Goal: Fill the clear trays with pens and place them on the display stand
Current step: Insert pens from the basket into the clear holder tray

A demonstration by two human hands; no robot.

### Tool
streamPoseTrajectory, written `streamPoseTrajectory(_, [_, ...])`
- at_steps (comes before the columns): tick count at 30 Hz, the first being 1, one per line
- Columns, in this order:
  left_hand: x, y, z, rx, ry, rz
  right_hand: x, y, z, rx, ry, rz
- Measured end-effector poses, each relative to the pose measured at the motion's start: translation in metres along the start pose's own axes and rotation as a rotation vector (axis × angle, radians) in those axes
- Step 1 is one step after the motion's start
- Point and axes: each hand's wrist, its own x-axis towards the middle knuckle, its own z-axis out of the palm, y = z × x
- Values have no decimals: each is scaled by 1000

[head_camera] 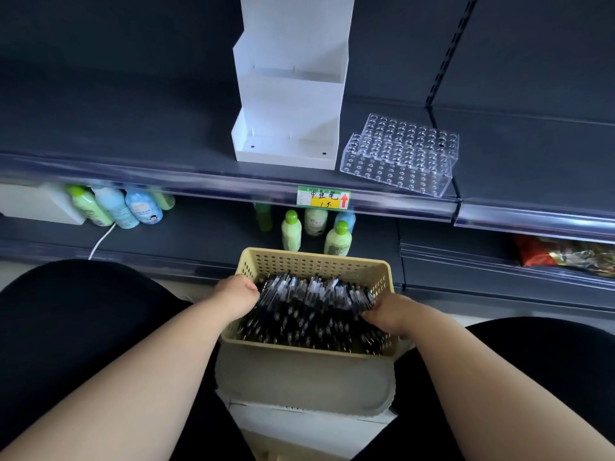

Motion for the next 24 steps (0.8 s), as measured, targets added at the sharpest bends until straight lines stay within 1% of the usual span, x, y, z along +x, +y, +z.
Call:
streamPoseTrajectory(2, [-2,2,4,104,48,-9,-2,-5,1,-125,93,68])
streamPoseTrajectory(3, [-3,4,7,182,102,18,-4,-10,0,-193,188,103])
streamPoseTrajectory(4, [-5,6,11,254,173,90,-6,-15,-1,-239,293,102])
streamPoseTrajectory(5, [-6,10,16,286,241,188,-5,-20,-1,-243,381,62])
streamPoseTrajectory(6, [-8,15,21,272,280,284,-2,-24,0,-188,438,1])
streamPoseTrajectory(7, [-9,21,27,253,272,357,2,-28,2,-98,447,-56])
streamPoseTrajectory(8, [-11,27,34,220,227,393,5,-31,4,12,417,-99])
streamPoseTrajectory(9, [-12,33,40,180,160,392,9,-34,6,103,361,-122])
streamPoseTrajectory(11, [-12,40,53,141,48,358,18,-36,13,206,258,-135])
streamPoseTrajectory(15, [0,46,67,205,44,286,35,-41,24,328,182,-71])
streamPoseTrajectory(17, [6,50,70,232,25,234,42,-47,29,346,167,-27])
streamPoseTrajectory(21, [14,54,72,280,-27,166,50,-55,32,316,191,63])
streamPoseTrajectory(24, [17,57,72,269,-69,149,57,-57,28,345,152,61])
